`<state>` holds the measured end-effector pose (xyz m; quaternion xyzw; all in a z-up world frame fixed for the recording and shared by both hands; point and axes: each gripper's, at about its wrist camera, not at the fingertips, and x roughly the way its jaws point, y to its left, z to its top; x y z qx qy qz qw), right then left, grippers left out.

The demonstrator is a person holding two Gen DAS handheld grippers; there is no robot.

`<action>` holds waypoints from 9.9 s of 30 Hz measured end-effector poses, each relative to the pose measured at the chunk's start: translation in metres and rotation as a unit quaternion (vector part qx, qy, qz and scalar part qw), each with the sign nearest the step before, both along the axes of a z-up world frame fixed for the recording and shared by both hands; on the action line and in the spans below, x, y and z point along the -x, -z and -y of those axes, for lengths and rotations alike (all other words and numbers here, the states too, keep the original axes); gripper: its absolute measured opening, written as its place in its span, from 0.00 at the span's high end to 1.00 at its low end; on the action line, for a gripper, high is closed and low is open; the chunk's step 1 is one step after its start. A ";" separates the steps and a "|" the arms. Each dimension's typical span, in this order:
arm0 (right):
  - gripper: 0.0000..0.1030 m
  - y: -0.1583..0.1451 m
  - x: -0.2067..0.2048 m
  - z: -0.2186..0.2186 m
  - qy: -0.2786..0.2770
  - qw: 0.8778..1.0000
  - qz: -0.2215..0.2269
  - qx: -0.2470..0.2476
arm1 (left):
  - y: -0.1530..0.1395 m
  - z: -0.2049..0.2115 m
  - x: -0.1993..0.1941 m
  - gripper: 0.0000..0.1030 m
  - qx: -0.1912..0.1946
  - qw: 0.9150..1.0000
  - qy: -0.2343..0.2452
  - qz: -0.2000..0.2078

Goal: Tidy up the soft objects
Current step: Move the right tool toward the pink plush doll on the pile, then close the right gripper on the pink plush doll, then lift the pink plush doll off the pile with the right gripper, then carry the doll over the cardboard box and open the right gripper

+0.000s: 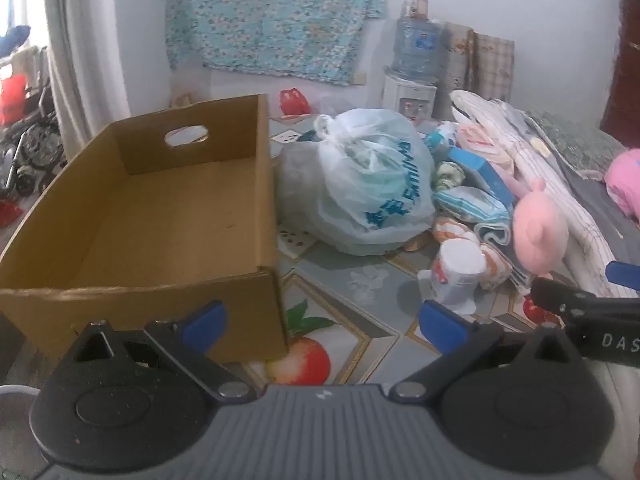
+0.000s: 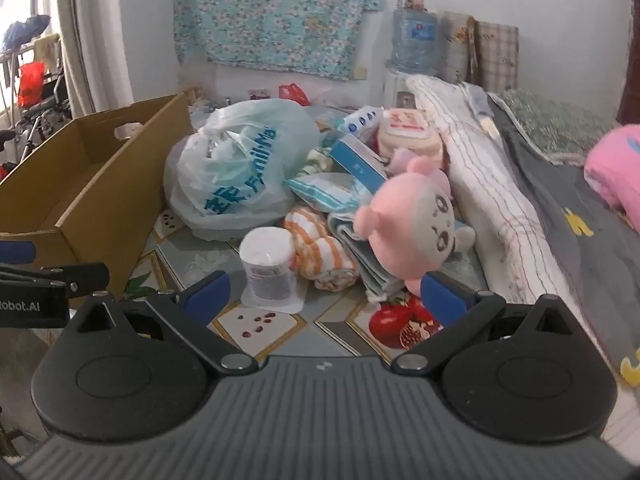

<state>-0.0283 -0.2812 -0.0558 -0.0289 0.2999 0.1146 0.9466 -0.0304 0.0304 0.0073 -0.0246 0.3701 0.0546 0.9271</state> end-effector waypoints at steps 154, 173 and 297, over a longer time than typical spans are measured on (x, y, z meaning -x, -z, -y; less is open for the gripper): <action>0.46 0.064 -0.074 0.165 0.083 0.902 -0.028 -0.423 | 0.048 0.165 -0.071 0.45 0.016 0.929 0.369 0.031; 0.45 0.119 -0.061 0.165 0.129 0.869 -0.105 -0.467 | 0.058 0.147 -0.078 0.28 -0.007 0.950 0.306 0.061; 0.39 0.038 -0.048 0.118 -0.053 0.926 -0.033 -0.372 | 0.020 0.106 -0.045 0.34 0.055 0.955 0.288 0.044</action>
